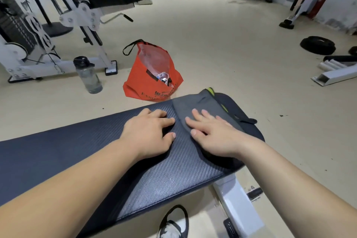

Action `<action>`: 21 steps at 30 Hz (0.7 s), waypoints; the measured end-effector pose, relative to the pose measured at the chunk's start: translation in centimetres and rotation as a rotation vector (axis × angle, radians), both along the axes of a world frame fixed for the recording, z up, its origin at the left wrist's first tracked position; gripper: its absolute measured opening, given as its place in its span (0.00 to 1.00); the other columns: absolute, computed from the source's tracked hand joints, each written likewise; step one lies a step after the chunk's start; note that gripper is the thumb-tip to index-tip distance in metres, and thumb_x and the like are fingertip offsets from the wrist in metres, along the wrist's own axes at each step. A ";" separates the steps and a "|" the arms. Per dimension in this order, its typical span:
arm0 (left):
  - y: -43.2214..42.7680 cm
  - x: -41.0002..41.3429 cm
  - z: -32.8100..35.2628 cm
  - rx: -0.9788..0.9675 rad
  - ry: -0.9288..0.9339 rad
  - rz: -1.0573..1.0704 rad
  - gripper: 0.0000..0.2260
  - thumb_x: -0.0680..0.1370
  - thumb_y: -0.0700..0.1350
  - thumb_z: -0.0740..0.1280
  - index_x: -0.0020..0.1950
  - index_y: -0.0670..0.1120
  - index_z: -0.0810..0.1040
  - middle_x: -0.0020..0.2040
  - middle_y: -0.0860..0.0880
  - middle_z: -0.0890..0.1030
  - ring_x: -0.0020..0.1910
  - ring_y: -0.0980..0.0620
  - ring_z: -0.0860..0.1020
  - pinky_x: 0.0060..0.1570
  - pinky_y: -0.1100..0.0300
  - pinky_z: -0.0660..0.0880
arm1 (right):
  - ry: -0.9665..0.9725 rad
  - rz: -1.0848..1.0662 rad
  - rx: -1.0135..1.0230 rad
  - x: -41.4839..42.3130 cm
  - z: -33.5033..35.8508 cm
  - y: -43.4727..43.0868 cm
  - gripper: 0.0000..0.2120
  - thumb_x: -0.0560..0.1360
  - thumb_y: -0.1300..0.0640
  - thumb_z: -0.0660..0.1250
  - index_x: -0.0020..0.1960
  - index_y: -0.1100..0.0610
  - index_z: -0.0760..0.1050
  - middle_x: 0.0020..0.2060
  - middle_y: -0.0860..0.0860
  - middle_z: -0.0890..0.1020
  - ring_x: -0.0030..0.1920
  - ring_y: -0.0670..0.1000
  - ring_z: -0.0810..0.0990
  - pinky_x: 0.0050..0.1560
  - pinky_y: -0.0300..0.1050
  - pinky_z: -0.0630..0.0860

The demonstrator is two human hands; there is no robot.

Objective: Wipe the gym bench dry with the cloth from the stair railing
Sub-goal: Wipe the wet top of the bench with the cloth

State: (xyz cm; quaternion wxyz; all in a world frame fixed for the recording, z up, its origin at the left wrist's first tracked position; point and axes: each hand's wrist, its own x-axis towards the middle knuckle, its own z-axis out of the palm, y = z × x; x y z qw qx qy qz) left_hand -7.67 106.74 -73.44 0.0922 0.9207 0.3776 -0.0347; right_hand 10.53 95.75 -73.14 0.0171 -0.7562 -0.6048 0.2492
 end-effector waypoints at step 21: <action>-1.0 -12.5 -0.5 -0.026 -0.362 0.102 0.18 0.79 0.47 0.68 0.69 0.51 0.79 0.77 0.51 0.71 0.76 0.49 0.67 0.73 0.50 0.68 | -0.101 0.165 -0.021 -8.6 -0.1 3.1 0.26 0.85 0.40 0.47 0.82 0.34 0.47 0.83 0.45 0.39 0.83 0.48 0.37 0.81 0.54 0.43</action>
